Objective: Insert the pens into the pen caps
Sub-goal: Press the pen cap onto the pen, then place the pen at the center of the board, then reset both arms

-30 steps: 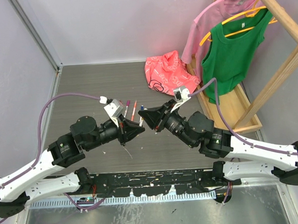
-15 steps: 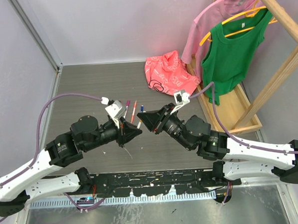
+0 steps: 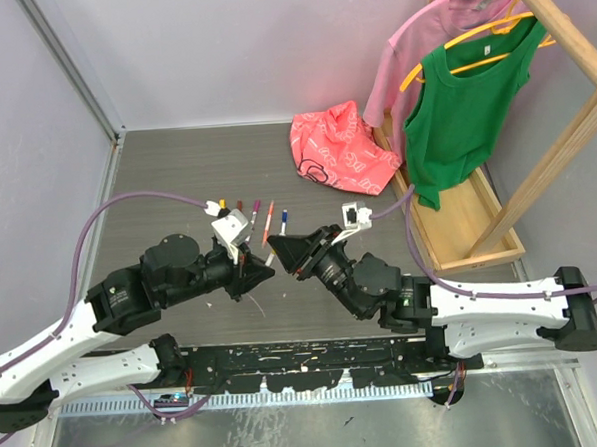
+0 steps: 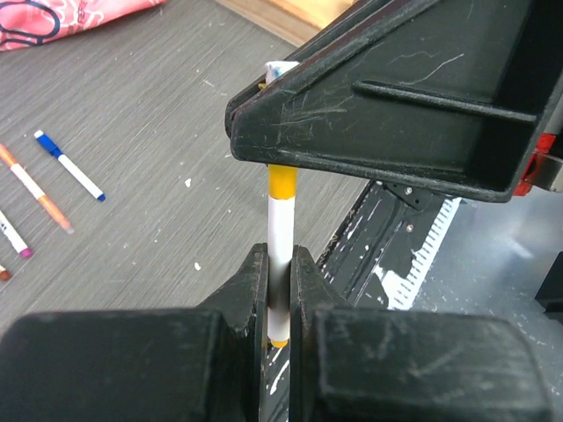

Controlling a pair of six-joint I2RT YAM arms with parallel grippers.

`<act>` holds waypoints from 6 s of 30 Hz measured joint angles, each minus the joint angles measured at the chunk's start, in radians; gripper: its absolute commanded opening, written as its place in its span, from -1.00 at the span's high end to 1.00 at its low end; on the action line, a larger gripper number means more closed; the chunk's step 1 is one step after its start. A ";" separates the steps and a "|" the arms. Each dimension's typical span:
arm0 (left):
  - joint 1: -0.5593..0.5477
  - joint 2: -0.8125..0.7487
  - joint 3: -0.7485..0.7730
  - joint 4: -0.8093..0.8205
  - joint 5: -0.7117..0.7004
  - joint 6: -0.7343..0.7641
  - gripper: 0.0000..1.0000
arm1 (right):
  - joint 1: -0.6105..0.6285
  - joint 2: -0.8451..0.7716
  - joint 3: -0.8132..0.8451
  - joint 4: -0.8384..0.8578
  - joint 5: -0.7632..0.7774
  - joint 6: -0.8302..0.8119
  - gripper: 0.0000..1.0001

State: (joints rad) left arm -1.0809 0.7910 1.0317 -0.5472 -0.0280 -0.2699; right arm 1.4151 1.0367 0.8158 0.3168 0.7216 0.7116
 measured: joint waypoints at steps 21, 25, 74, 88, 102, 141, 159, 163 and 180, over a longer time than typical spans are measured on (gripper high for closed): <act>0.000 -0.010 0.048 -0.219 -0.002 0.025 1.00 | 0.083 0.114 -0.023 0.119 0.099 0.057 1.00; 0.000 -0.031 0.048 -0.125 0.008 0.027 1.00 | 0.084 0.082 0.048 0.059 0.114 -0.018 0.97; 0.023 -0.153 -0.058 0.379 0.249 -0.064 1.00 | 0.072 -0.308 0.011 -0.280 -0.083 -0.373 -0.19; 0.023 0.048 -0.020 0.122 -0.084 -0.130 1.00 | -0.394 -0.096 -0.033 -0.653 -0.184 -0.099 -0.50; 0.072 0.549 0.132 0.032 -0.220 -0.212 1.00 | -0.621 -0.383 -0.244 -0.743 -0.376 0.004 -0.99; 0.276 1.250 0.442 0.042 -0.224 -0.319 0.81 | -0.621 -0.515 -0.286 -0.820 -0.458 0.059 -0.99; 0.282 1.262 0.442 0.033 -0.237 -0.343 0.44 | -0.621 -0.537 -0.286 -0.832 -0.477 0.060 -0.99; 0.287 1.262 0.442 0.034 -0.235 -0.343 0.39 | -0.621 -0.537 -0.286 -0.842 -0.477 0.060 -0.99; 0.314 0.856 0.443 0.011 -0.190 -0.254 0.09 | -0.621 -0.582 -0.213 -0.905 -0.297 0.018 -0.99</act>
State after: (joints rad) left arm -0.7673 1.6470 1.4742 -0.5365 -0.2176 -0.5243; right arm 0.7944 0.4549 0.6025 -0.5884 0.4244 0.7300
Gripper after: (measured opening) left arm 0.427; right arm 0.993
